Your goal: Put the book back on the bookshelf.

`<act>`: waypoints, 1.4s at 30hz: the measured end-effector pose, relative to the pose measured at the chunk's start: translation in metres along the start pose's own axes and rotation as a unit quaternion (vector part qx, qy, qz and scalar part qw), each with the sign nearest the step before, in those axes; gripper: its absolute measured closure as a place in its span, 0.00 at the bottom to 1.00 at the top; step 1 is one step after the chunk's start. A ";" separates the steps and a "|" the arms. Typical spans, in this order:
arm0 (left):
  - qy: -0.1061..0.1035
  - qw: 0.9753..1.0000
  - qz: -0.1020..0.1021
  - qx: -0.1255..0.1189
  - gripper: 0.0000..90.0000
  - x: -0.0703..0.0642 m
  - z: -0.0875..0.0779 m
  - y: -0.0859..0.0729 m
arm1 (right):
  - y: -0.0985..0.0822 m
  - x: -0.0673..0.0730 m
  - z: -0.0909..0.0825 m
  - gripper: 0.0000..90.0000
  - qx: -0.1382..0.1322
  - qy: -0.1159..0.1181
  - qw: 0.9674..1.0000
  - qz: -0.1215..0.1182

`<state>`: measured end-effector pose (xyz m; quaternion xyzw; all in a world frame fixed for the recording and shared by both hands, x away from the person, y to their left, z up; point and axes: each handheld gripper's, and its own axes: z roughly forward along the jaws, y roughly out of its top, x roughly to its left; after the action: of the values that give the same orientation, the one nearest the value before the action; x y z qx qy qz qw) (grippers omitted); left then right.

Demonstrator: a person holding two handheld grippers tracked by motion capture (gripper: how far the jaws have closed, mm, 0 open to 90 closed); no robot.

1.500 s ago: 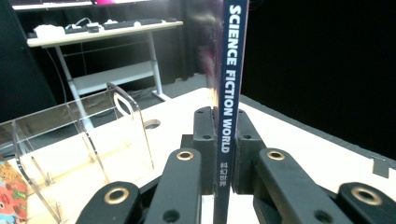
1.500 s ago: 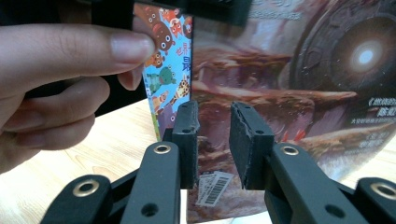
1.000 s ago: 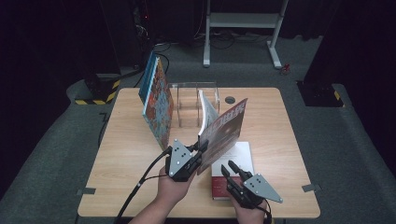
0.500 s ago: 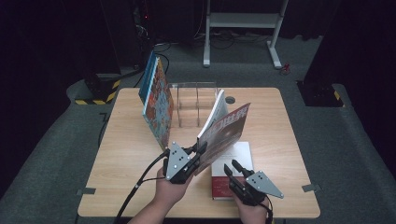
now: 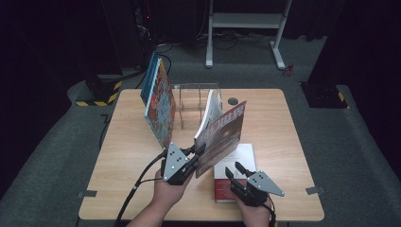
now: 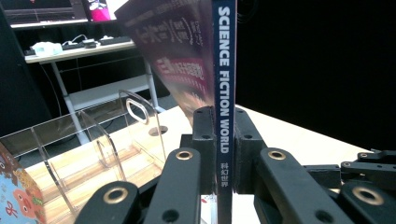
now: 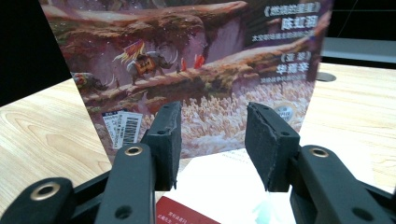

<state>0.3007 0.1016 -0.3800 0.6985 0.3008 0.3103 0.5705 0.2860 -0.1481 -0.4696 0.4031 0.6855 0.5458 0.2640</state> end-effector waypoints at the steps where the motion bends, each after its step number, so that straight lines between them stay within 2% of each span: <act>1: -0.002 1.000 -0.001 -0.001 0.92 0.001 0.000 0.000 | 0.000 0.000 0.000 0.62 0.001 -0.001 1.000 0.000; 7: -0.019 1.000 0.003 -0.005 0.92 0.007 -0.003 -0.002 | -0.001 -0.002 0.000 0.61 0.003 -0.001 1.000 0.003; 20: -0.008 0.999 -0.032 -0.010 0.93 0.022 -0.010 0.003 | 0.000 -0.005 -0.001 0.61 0.002 -0.002 1.000 0.004; 33: 0.026 0.999 -0.041 -0.006 0.94 0.043 -0.016 0.009 | 0.000 -0.009 -0.001 0.62 0.004 0.000 1.000 0.009; 42: 0.058 0.997 -0.047 -0.007 0.94 0.058 -0.019 0.009 | 0.000 -0.010 -0.002 0.62 0.003 0.000 1.000 0.008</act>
<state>0.3224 0.1566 -0.3633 0.6601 0.3637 0.3249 0.5713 0.2898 -0.1575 -0.4701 0.4096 0.6838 0.5457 0.2585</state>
